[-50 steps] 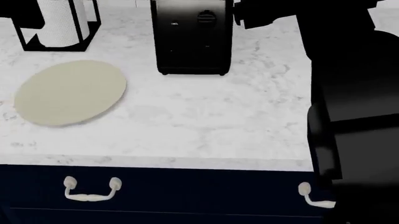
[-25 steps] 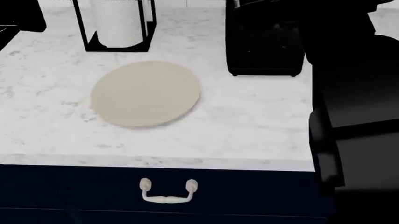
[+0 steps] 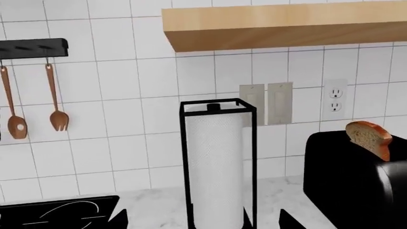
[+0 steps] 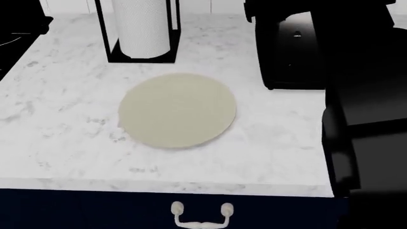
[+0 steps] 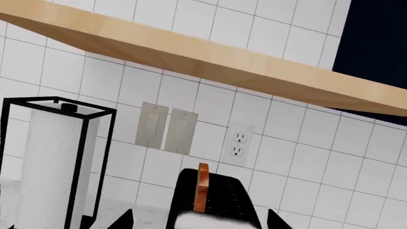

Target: Place the toasted item on a plate.

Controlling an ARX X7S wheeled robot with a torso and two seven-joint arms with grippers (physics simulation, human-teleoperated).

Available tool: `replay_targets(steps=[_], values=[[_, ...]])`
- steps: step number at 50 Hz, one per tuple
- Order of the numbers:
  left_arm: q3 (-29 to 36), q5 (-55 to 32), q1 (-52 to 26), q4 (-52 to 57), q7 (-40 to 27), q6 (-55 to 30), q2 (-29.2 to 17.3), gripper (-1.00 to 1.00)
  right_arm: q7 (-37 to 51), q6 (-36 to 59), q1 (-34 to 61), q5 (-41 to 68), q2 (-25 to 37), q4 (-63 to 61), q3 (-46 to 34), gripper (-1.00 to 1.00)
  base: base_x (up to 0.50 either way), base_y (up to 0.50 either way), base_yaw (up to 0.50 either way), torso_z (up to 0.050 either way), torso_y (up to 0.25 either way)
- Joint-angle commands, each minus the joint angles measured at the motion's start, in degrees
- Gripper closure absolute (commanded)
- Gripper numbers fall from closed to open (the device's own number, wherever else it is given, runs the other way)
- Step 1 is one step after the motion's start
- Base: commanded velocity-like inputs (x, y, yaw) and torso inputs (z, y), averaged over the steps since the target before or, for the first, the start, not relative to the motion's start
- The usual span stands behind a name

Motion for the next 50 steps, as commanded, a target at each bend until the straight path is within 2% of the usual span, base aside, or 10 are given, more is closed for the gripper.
replay_targets(steps=[1,45,50], values=[[-0.3,-0.9,-0.5,1.0,-0.3,-1.0,0.2,-1.00,0.4,1.4,0.6,0.2,0.4,-1.3,0.3,-1.00,0.50,0.00,0.00,0.000,0.000],[-0.1,-2.3,-1.2,1.4,-1.3,-1.3,-0.1,-1.00,0.7,3.4,0.0,1.5,1.4,-3.7,0.8,-1.00,0.50,0.00,0.00,0.000,0.001],[-0.1,-2.5,-1.3,1.6,-1.4,-1.7,-0.2,-1.00,0.6,3.8,0.4,1.7,1.4,-3.7,0.6,-1.00,0.00,0.00,0.00,0.000,0.000]])
